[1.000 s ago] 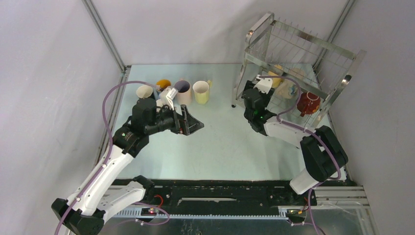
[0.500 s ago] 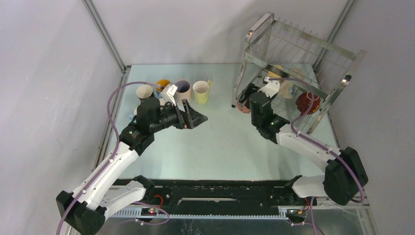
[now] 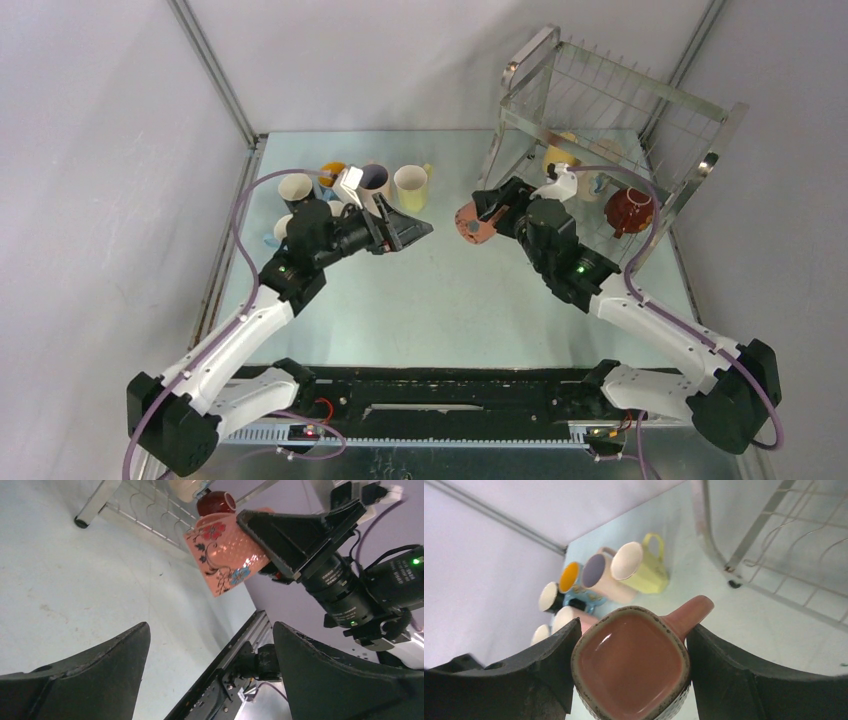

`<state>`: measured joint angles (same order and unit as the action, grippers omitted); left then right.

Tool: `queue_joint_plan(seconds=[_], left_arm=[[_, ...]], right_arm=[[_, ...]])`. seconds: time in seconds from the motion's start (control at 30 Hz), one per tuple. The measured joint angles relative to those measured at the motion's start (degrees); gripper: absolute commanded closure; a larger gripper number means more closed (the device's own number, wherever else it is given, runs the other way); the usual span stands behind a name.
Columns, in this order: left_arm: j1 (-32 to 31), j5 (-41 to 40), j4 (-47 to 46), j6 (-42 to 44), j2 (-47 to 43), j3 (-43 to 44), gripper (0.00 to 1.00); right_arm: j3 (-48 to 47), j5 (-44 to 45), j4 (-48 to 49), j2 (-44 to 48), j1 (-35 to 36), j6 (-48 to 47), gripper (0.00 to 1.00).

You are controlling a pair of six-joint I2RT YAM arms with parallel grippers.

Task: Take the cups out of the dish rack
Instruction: Unload the cup from the dish rack, then place the cup at the center of the board.

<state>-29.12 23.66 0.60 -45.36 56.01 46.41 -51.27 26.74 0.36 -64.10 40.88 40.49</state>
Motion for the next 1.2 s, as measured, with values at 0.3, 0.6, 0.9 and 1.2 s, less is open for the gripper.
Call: queue_joint_plan(seconds=[0.3, 0.6, 0.9, 1.2], left_arm=[[0.0, 3.5, -8.5, -6.6, 2.4, -0.7, 0.11], [1.2, 7.9, -16.3, -17.7, 3.8, -3.3, 0.14], [1.8, 10.5, -28.5, -31.0, 5.4, -6.7, 0.23], [2.0, 11.1, -45.5, -44.9, 8.8, -8.9, 0.39]], right_arm=[[0.0, -8.8, 0.7, 0.6, 0.3, 8.0, 1.0], [0.0, -15.0, 6.0, 0.5, 0.4, 12.6, 1.0], [0.0, -18.6, 11.6, -1.0, 0.6, 14.1, 1.0], [0.0, -22.0, 16.0, -2.9, 0.8, 16.9, 1.0]])
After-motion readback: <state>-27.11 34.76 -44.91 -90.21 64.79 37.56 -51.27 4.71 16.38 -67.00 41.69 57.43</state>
